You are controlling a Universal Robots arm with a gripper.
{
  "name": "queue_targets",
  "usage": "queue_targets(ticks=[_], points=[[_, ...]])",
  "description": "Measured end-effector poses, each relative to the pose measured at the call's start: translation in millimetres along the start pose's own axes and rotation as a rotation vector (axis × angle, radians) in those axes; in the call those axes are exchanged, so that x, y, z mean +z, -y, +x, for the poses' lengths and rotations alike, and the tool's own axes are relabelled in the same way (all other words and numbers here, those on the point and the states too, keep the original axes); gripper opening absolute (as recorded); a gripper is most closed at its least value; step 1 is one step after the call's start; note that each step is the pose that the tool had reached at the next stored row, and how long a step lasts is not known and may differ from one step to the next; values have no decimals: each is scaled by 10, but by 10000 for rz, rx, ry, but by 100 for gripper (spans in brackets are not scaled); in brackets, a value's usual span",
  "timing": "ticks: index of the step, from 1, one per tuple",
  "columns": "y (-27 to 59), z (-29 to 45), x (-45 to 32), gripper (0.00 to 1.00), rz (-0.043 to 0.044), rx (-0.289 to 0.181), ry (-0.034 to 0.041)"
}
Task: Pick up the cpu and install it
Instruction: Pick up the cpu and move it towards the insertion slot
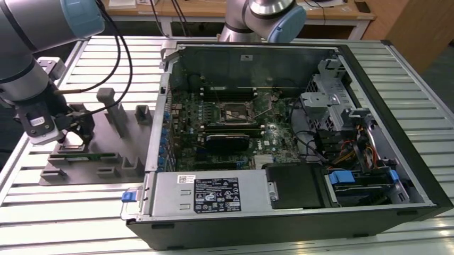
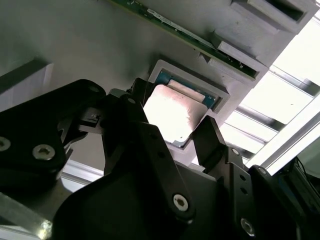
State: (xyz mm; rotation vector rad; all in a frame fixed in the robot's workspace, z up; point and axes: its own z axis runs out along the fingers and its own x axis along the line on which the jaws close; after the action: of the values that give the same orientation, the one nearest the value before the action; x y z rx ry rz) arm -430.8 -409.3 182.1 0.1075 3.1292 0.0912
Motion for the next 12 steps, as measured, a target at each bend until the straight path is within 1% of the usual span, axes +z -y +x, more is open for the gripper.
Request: queue_targets(ticks=[4,12], points=[[-1,1,2,65,-2,-62,-4],[-3,34,2,65,-3,-67,-4]])
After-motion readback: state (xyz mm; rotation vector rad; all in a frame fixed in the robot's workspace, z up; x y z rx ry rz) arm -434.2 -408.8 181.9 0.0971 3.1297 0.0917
